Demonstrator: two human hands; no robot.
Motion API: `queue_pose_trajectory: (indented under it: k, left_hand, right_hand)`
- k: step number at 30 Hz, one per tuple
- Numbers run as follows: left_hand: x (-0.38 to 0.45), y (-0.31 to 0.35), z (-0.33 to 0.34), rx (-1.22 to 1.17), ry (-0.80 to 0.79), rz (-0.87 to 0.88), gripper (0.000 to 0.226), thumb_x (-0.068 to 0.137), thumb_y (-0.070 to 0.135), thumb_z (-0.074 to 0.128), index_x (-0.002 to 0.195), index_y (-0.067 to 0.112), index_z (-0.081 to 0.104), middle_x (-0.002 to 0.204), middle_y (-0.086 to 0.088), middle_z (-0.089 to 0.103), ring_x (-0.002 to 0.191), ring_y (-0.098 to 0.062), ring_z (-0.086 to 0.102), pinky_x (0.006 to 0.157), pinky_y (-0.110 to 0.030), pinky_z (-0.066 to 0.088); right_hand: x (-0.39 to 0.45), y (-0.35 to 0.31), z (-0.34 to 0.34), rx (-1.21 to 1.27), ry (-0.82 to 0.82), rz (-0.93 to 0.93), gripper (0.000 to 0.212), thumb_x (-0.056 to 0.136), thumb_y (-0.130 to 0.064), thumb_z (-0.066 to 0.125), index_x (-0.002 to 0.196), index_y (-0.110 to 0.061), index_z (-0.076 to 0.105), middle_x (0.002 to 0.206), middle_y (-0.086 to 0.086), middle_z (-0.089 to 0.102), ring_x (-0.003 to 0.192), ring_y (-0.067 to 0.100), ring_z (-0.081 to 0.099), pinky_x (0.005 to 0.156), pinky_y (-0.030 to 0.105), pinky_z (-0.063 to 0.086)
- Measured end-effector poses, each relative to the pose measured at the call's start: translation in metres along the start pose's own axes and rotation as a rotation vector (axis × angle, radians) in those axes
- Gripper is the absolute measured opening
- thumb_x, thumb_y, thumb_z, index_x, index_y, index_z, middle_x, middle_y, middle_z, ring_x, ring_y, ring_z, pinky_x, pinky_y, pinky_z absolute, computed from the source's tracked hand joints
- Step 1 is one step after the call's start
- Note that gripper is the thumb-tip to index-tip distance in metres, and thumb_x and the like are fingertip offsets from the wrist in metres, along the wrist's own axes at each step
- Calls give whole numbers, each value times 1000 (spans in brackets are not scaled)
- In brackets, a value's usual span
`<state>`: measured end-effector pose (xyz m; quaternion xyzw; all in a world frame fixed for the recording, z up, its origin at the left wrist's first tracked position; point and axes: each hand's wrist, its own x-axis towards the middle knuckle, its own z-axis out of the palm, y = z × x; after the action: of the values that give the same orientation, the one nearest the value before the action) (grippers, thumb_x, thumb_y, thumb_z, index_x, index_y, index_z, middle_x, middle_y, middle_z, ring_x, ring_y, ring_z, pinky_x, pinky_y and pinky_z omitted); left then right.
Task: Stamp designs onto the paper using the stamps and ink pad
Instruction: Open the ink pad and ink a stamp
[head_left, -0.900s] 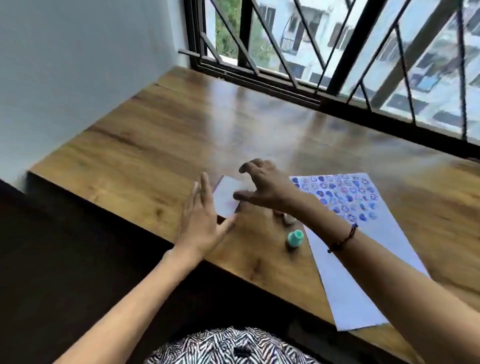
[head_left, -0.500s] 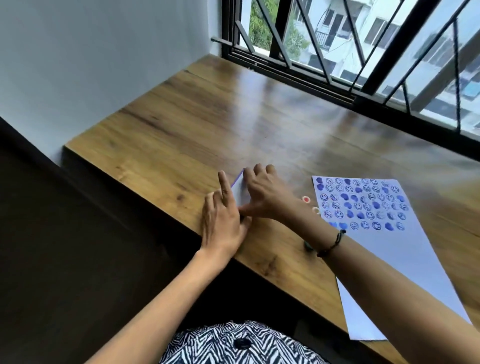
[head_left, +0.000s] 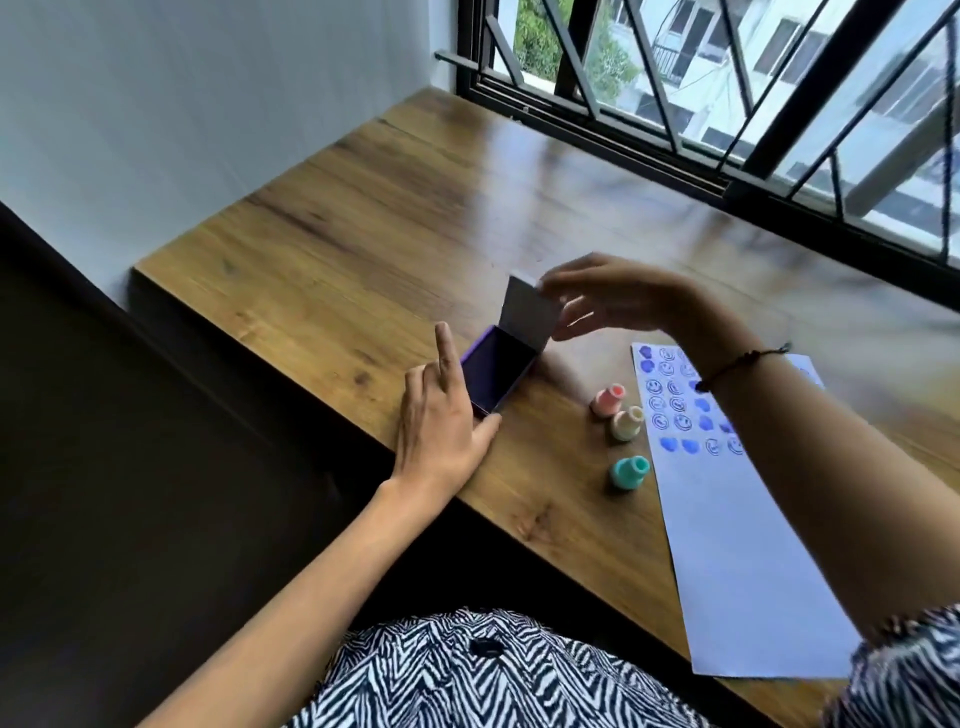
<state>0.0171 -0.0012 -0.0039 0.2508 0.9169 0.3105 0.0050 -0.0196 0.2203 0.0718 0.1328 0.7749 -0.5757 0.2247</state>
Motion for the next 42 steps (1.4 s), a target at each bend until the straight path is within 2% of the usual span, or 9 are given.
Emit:
queue_pose_trajectory:
  k: [3, 7, 12, 17, 21, 25, 28, 34, 42]
  left_hand:
    - [-1, 3, -2, 32, 14, 4, 106, 70, 29, 71, 139, 0, -3, 122, -30, 48, 109, -43, 40, 99, -47, 35]
    - [-1, 10, -1, 57, 41, 33, 91, 74, 29, 67, 140, 1, 10, 126, -25, 48, 111, -40, 41, 101, -45, 33]
    - [-2, 18, 1, 46, 59, 69, 70, 77, 20, 64, 134, -1, 29, 126, -25, 49, 111, -41, 43, 100, -45, 34]
    - [-2, 22, 1, -59, 90, 58, 53, 76, 10, 61, 125, 2, 44, 122, -23, 52, 109, -39, 44, 97, -37, 32]
    - [-1, 26, 0, -171, 110, 55, 44, 76, 5, 60, 119, 2, 51, 117, -21, 55, 107, -36, 47, 94, -28, 29]
    - [-2, 24, -3, -386, 83, -14, 33, 78, 5, 61, 111, 7, 57, 108, -16, 60, 97, -28, 57, 90, -31, 43]
    - [-1, 23, -7, -774, -45, -197, 29, 81, 6, 61, 109, 14, 58, 95, -13, 63, 83, -22, 61, 81, -31, 51]
    - [-2, 18, -13, -1069, -38, -278, 10, 80, 12, 64, 86, 20, 67, 73, -2, 66, 61, -1, 60, 60, -11, 50]
    - [9, 12, -18, -1271, -51, -416, 14, 82, 7, 58, 70, 9, 65, 59, 5, 67, 55, -6, 58, 59, -14, 49]
  right_hand:
    - [4, 8, -15, 212, 100, 13, 16, 89, -13, 49, 84, -6, 63, 78, 11, 64, 61, 21, 67, 66, 33, 61]
    - [6, 24, -16, 7, 314, 49, 15, 90, -9, 44, 90, -6, 59, 83, 13, 60, 59, 20, 66, 55, 27, 58]
    - [0, 29, -9, -613, 574, 83, 29, 83, -16, 55, 111, -8, 59, 113, 18, 61, 103, 32, 55, 86, 38, 48]
    - [-49, 28, 15, -994, 327, 68, 33, 72, -39, 70, 94, -15, 63, 90, 10, 65, 86, 26, 51, 69, 31, 40]
    - [-58, 35, 36, -1132, 306, 63, 22, 71, -19, 68, 91, -11, 65, 95, 12, 67, 92, 30, 56, 65, 30, 41]
    - [-58, 31, 42, -856, 486, -59, 9, 72, -8, 67, 81, -8, 67, 87, 13, 69, 77, 28, 60, 62, 27, 38]
    - [-65, 22, 56, -279, 382, -177, 9, 71, -8, 73, 78, -7, 67, 68, 10, 63, 53, 15, 58, 52, 23, 48]
    - [-55, 21, 87, 108, 329, -228, 14, 70, 2, 71, 78, -10, 67, 64, 9, 61, 51, 11, 55, 53, 19, 49]
    - [-47, 14, 107, -117, 564, -338, 8, 74, -3, 70, 79, -8, 68, 60, -2, 62, 46, -5, 51, 48, 6, 38]
